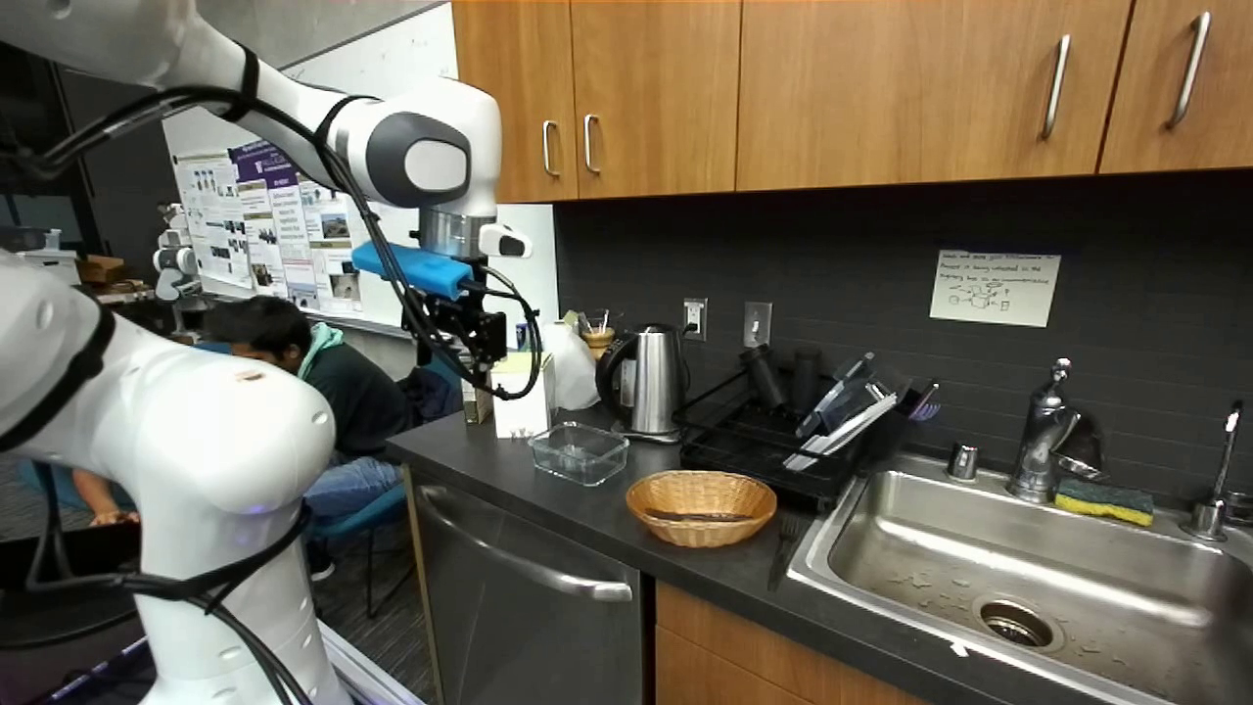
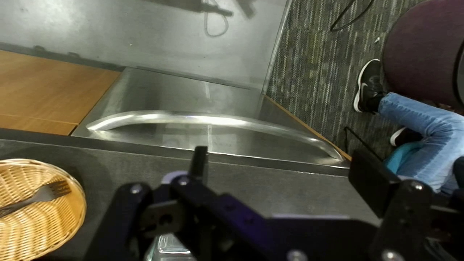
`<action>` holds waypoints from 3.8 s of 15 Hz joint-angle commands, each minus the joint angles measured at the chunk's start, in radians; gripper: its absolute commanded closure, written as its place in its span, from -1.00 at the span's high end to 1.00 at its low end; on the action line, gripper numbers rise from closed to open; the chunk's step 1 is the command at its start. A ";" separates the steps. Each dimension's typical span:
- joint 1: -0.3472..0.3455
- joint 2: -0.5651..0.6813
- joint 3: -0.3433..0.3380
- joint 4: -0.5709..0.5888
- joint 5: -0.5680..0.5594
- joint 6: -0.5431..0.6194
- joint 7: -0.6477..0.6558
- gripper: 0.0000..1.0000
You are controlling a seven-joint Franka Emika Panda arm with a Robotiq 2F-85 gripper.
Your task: Move the cereal box to the right.
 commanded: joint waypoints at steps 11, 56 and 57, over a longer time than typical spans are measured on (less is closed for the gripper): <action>0.048 0.247 0.021 0.140 0.000 0.144 -0.133 1.00; 0.127 0.639 0.226 0.598 0.025 0.122 -0.218 1.00; 0.127 0.639 0.226 0.598 0.025 0.122 -0.218 1.00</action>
